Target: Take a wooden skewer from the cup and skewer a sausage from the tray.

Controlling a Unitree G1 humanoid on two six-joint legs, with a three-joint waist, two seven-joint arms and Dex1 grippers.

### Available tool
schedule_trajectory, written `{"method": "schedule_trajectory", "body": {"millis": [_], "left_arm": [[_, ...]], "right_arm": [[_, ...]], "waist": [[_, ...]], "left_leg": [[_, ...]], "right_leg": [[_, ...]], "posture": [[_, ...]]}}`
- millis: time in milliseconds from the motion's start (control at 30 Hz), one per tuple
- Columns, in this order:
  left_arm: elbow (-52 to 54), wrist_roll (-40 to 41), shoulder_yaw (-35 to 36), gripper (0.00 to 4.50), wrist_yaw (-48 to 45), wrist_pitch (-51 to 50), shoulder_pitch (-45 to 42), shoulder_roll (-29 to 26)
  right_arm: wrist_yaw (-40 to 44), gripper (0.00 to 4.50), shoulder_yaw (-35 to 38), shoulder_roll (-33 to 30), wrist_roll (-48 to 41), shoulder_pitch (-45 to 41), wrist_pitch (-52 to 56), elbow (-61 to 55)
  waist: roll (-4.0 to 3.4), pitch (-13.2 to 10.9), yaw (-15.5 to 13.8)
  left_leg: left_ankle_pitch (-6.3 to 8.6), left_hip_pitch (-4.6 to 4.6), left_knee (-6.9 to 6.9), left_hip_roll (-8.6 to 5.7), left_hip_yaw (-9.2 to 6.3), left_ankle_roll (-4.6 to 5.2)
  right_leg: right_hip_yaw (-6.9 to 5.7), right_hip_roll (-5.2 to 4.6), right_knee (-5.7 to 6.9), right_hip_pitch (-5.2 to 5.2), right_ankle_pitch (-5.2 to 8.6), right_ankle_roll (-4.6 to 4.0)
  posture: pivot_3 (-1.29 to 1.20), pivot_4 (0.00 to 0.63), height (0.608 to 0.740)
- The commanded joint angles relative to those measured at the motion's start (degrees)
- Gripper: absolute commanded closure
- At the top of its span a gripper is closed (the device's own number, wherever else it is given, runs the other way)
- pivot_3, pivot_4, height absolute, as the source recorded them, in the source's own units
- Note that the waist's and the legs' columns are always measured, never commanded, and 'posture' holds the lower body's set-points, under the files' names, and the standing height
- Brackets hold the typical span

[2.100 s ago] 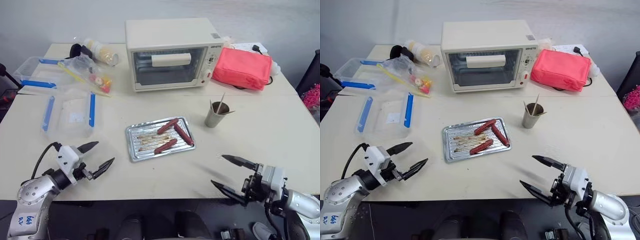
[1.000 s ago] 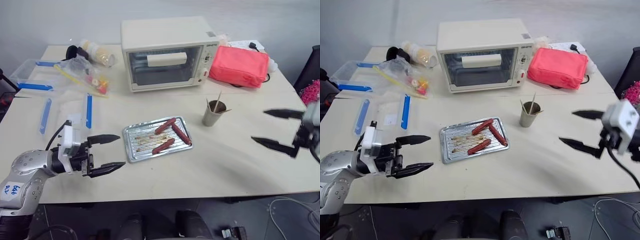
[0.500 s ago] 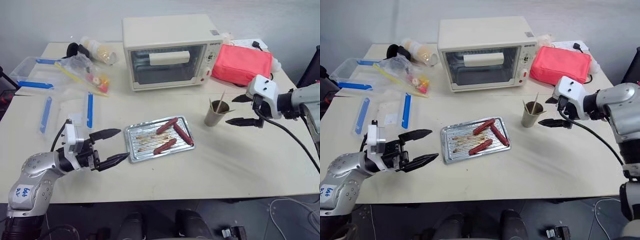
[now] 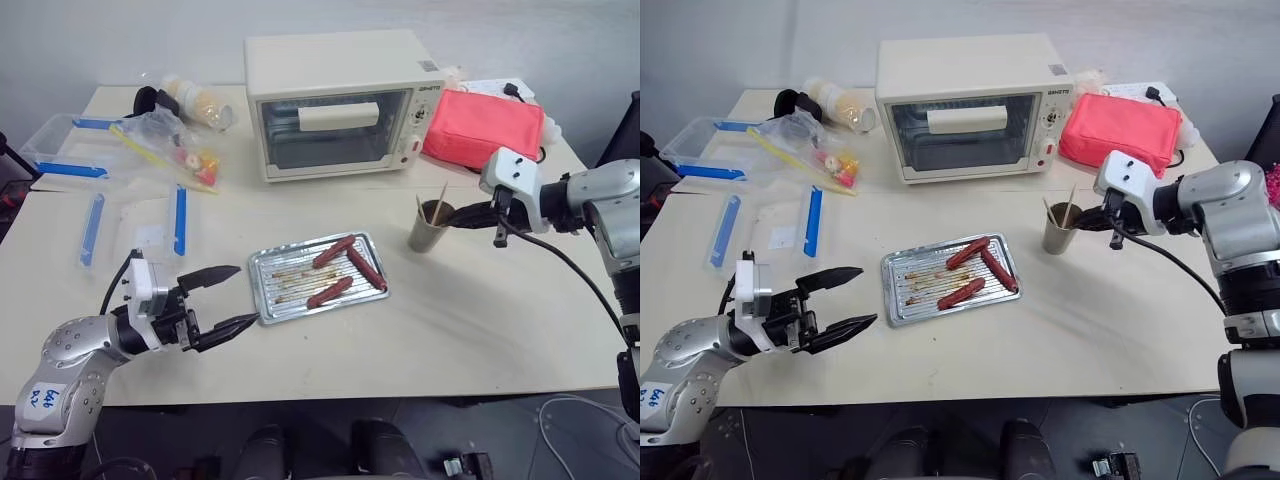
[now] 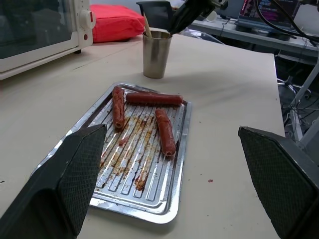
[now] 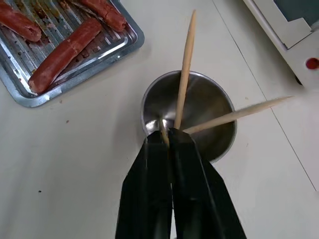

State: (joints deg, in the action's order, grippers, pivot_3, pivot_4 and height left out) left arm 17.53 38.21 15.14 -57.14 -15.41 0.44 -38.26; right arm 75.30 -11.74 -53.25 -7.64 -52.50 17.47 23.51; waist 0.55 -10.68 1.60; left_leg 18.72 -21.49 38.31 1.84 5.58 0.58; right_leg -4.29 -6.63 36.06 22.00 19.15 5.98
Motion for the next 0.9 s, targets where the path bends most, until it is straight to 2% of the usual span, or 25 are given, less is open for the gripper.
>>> {"method": "schedule_trajectory", "body": {"millis": [33,100,333,433,567,667,900], "left_arm": [[0.52,-0.08,1.00,0.00,-0.39,1.47,-0.52,0.04],[-0.24,-0.38,0.71,0.00,-0.58,1.85,-1.06,0.12],[-2.35,-1.22,-0.72,0.00,-1.20,3.38,-2.67,0.91],[-2.97,-1.38,-1.30,0.00,-1.52,3.80,-3.46,1.60],[-2.47,-1.03,-3.64,0.00,-1.55,3.42,-5.94,3.20],[-1.95,-1.31,-6.36,0.00,0.25,3.39,-10.47,6.03],[-3.42,-1.36,-12.48,0.00,3.67,2.84,-20.87,14.88]], "right_arm": [[0.44,4.44,2.34,-0.12,-0.03,-1.89,0.22,-0.83],[1.13,4.44,2.58,-0.68,-0.34,-2.65,1.03,-1.24],[11.74,4.44,6.23,-9.09,-4.56,-6.51,4.84,-5.03],[16.83,4.44,7.75,-12.29,-11.09,-8.27,9.67,-7.04],[17.19,4.44,9.64,-12.58,-17.26,-10.12,17.88,-9.28],[15.95,4.44,11.80,-10.31,-25.64,-7.71,27.15,-15.48],[4.90,4.44,17.16,3.47,-41.84,-1.52,39.88,-26.94]], "waist": [[0.00,0.00,0.00],[-0.01,0.00,0.00],[-0.09,-0.05,-0.09],[-0.10,-0.06,-0.04],[-0.10,-0.06,0.12],[-0.10,-0.06,-0.04],[-0.09,-0.06,-0.31]], "left_leg": [[0.00,0.00,0.00,0.00,0.00,0.00],[0.00,0.00,-0.01,0.00,0.00,0.00],[0.00,-0.03,-0.04,-0.01,0.00,0.00],[0.01,-0.03,-0.10,0.01,-0.02,0.00],[0.01,0.00,-0.04,0.03,-0.02,-0.01],[0.00,0.06,-0.05,0.02,-0.01,-0.02],[-0.02,0.00,-0.02,0.00,-0.14,-0.02]], "right_leg": [[0.00,0.00,0.00,0.00,0.00,0.00],[-0.01,0.01,0.00,0.01,0.00,0.00],[-0.03,-0.01,-0.01,0.03,0.00,0.00],[-0.02,0.00,-0.06,0.02,0.00,0.00],[0.00,-0.01,-0.12,0.03,0.00,0.00],[0.08,-0.03,-0.09,0.02,0.00,0.00],[-0.01,0.00,0.04,-0.09,-0.02,0.02]], "posture": [[0.00,0.150,0.740],[0.00,0.150,0.740],[0.00,0.150,0.740],[0.00,0.150,0.740],[0.00,0.150,0.740],[0.00,0.150,0.740],[0.00,0.150,0.740]]}}
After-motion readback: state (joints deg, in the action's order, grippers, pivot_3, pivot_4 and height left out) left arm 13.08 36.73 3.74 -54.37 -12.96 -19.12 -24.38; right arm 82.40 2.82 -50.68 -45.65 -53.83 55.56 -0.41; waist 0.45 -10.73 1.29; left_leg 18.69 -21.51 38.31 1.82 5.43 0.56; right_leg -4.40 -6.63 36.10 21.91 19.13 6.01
